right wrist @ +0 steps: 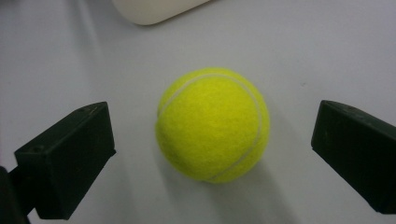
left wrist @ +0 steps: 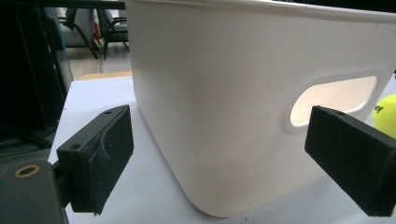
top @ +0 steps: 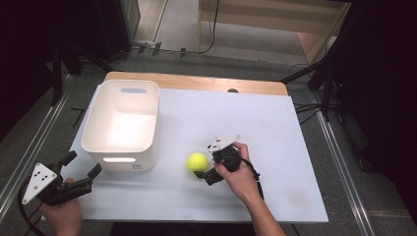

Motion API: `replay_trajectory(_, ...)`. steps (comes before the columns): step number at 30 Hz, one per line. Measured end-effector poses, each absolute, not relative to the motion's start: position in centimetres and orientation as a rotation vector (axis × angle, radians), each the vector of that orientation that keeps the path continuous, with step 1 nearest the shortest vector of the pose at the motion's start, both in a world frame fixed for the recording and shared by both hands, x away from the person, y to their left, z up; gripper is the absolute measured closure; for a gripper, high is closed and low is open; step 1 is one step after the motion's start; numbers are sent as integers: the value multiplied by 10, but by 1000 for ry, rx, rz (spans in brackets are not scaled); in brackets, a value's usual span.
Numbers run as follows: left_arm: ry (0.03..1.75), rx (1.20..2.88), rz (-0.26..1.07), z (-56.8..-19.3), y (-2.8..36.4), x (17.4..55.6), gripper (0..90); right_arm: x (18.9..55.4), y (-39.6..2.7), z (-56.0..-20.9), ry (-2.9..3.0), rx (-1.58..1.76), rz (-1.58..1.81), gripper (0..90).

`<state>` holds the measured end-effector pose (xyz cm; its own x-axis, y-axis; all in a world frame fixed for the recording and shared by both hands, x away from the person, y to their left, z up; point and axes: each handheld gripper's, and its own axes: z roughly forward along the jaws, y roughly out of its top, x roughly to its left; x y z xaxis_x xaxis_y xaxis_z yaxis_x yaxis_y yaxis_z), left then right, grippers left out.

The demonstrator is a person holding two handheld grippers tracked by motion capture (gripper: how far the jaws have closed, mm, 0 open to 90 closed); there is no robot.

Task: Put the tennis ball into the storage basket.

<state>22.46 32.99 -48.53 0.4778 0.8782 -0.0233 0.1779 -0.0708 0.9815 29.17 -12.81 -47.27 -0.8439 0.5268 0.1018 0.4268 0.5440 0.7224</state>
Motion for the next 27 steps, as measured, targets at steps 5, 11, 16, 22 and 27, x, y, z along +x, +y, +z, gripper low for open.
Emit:
replay_trajectory(5,947,1556,749,-485,330,225,79,292,-121,-476,2676,813,1144,0)
replay_trajectory(11,948,1553,747,-485,330,225,79,293,-115,-480,2681,833,1129,0)
replay_trajectory(16,949,1553,746,-485,331,225,79,293,-110,-484,2705,830,1115,0)
replay_trajectory(22,950,1552,746,-485,331,225,79,295,-106,-486,2723,832,1099,0)
replay_trajectory(27,949,1553,746,-485,330,225,79,295,-101,-489,2723,848,1050,44)
